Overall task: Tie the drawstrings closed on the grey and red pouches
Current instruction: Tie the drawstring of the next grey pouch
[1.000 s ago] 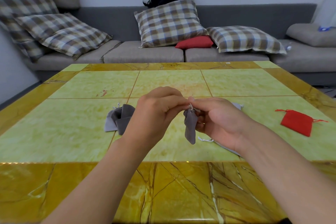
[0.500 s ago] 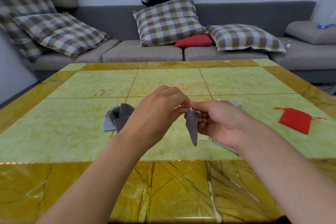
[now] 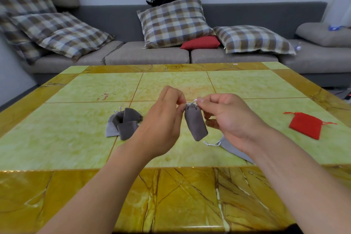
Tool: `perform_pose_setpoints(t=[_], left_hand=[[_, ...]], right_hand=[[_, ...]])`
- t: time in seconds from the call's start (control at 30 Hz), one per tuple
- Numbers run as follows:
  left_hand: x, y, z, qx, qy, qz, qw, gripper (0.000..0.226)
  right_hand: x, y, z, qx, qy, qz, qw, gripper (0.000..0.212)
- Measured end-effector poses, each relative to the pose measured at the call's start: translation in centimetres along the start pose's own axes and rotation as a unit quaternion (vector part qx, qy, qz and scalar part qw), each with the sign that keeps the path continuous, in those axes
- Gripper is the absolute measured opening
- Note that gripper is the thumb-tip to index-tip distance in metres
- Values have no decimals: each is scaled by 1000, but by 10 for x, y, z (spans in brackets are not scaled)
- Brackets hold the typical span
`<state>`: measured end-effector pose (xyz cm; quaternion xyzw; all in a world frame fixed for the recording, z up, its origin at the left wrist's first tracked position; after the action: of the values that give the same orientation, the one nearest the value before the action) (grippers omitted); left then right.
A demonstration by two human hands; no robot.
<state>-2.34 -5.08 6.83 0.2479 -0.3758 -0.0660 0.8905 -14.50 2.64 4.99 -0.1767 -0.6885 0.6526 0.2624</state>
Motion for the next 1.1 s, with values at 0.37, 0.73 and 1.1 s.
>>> perform_pose_setpoints(t=[0.37, 0.73, 1.1], left_hand=[[5, -4, 1, 42, 60, -112, 991, 10], [12, -2, -2, 79, 156, -96, 980, 15], [-4, -12, 0, 209, 128, -312, 918, 11]], right_hand=[[-7, -7, -4, 69, -10, -19, 997, 24], [-7, -2, 0, 66, 36, 18, 997, 25], [5, -13, 6, 127, 88, -7, 988, 21]])
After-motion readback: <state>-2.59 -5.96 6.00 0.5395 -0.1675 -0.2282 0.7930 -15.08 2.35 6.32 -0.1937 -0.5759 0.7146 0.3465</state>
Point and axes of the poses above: each hand's wrist, its own z-axis towards the middle knuckle, its own x-axis out of the back of the hand, y = z × x, the point moved 7 cm from there along z, towards the middle knuckle, and after that the axes turned 3 degrees about -z, right-handed, at the moved point
